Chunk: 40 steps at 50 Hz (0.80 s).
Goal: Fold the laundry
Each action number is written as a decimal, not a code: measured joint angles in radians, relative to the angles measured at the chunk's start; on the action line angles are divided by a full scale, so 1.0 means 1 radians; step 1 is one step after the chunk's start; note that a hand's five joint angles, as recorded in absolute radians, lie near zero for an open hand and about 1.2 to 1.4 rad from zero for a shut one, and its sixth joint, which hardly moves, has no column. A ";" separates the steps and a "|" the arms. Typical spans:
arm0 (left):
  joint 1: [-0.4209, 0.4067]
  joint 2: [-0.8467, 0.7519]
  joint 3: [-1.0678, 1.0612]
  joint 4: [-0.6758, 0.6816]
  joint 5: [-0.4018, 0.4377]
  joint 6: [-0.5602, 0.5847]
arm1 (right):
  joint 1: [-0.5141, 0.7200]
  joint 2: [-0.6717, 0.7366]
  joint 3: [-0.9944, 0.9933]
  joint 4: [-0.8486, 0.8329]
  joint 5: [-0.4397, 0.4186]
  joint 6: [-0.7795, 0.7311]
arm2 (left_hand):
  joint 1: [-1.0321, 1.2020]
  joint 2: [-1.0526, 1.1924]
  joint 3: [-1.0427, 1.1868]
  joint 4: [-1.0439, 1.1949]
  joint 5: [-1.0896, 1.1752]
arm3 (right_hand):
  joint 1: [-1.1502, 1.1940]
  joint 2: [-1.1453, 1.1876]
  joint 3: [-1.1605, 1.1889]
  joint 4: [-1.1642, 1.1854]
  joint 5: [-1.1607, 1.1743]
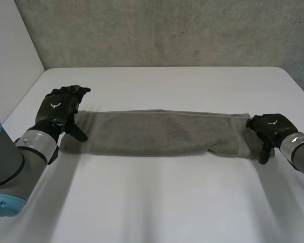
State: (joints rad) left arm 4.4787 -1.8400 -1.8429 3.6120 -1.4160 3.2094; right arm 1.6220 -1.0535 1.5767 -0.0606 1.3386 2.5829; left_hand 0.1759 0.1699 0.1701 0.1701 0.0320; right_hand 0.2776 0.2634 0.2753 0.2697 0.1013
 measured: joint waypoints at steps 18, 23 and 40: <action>0.010 -0.002 -0.011 0.002 0.002 -0.005 | -0.140 0.029 -0.091 -0.048 0.131 -0.078 | 0.000 -0.001 0.000 0.000 0.000 | 1.044 1.066 1.052 1.070 1.055; 0.010 -0.001 -0.014 0.005 0.002 -0.005 | -0.196 0.037 -0.149 -0.065 0.182 -0.249 | 0.000 -0.001 0.000 0.000 0.000 | 1.045 1.066 1.055 1.070 1.055; 0.004 0.000 -0.025 0.007 0.003 -0.003 | 0.416 0.039 -0.364 -0.108 0.272 -0.408 | 0.000 -0.001 0.000 0.000 0.000 | 1.047 1.066 1.072 1.070 1.055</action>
State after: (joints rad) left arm 4.4828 -1.8405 -1.8674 3.6190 -1.4131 3.2059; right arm 2.0377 -1.0144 1.2125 -0.1685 1.6102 2.1750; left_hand 0.1762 0.1692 0.1700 0.1697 0.0320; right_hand 1.3244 1.3298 1.3478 1.3396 1.1566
